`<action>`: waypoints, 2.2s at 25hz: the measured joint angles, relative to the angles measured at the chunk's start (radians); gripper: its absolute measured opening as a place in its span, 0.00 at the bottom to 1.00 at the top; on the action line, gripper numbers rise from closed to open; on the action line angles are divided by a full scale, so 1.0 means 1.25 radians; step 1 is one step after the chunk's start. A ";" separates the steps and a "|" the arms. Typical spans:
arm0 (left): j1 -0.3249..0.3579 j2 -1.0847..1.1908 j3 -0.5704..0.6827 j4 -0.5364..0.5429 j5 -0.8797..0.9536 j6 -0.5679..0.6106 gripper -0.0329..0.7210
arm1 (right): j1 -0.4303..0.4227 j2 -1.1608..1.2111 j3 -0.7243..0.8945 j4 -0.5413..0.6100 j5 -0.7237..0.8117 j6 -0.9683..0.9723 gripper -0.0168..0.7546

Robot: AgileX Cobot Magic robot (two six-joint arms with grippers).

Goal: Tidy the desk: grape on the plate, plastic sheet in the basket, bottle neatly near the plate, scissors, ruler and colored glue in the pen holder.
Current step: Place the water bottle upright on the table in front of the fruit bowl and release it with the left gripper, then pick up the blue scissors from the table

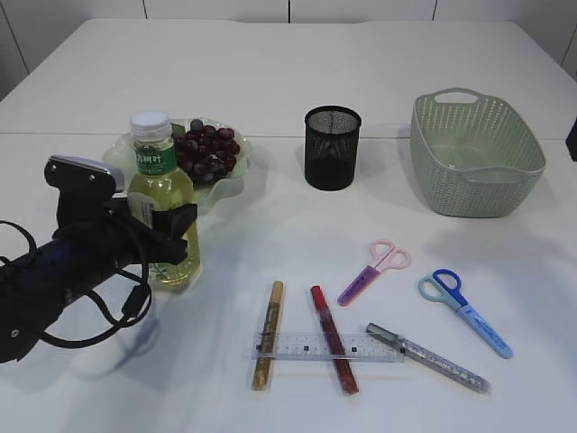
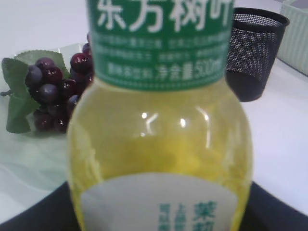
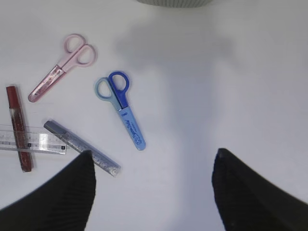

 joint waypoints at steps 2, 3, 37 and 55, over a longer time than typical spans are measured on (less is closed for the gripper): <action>0.000 0.011 -0.004 -0.016 -0.019 0.000 0.65 | 0.000 0.000 0.000 0.000 0.000 0.000 0.78; 0.000 0.015 -0.004 -0.019 -0.023 0.001 0.66 | 0.000 0.000 0.000 0.000 0.000 0.000 0.78; 0.000 -0.495 -0.003 -0.079 0.443 0.017 0.79 | 0.000 0.000 0.000 -0.001 0.003 -0.001 0.78; 0.047 -0.604 -0.315 -0.051 1.517 0.018 0.78 | 0.000 0.000 0.000 0.000 0.005 -0.001 0.78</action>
